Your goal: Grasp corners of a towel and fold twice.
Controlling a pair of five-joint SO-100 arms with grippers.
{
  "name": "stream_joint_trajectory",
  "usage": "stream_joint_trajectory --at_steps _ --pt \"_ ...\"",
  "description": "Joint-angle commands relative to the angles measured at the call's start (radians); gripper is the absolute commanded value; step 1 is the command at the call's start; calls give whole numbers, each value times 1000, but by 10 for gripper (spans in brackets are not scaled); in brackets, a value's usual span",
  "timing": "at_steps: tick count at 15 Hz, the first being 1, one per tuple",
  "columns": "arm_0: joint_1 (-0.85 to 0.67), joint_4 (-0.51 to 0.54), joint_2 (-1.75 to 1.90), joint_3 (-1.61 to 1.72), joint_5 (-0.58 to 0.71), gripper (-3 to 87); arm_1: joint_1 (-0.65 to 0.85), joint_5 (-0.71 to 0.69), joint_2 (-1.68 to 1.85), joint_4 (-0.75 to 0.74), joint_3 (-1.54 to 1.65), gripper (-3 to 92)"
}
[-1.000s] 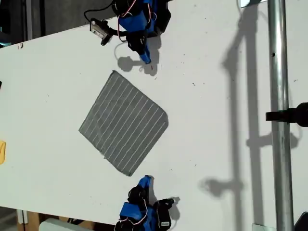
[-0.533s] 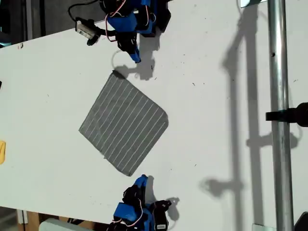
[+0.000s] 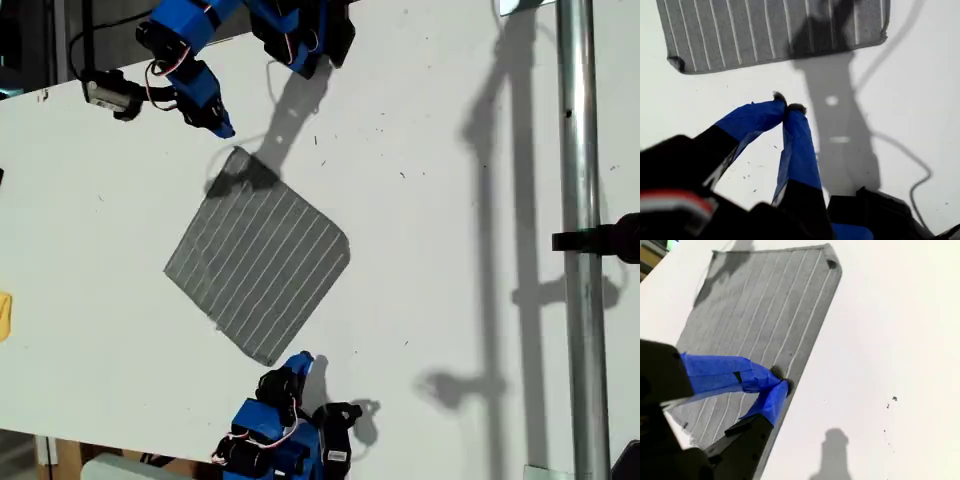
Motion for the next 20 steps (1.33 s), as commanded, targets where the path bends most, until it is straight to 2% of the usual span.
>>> stream_joint_trajectory --at_steps 1,3,4,6,9,14,20 --pt "32 -9 -98 -135 5 -27 86 -106 -115 29 -192 -3" --pt "43 -14 -161 -193 17 -27 152 -175 -184 12 -256 -3" --pt "43 -14 -181 -216 31 -27 166 -176 -199 -11 -261 32" --pt "48 -15 -216 -255 43 -27 187 -187 -270 8 -284 252" --pt "55 0 -287 -321 57 -27 209 -239 -350 -18 -273 366" --pt "52 5 -318 -360 75 -27 229 -373 -405 -178 -137 407" --pt "37 75 -436 -522 110 -27 270 -425 -445 -341 31 413"
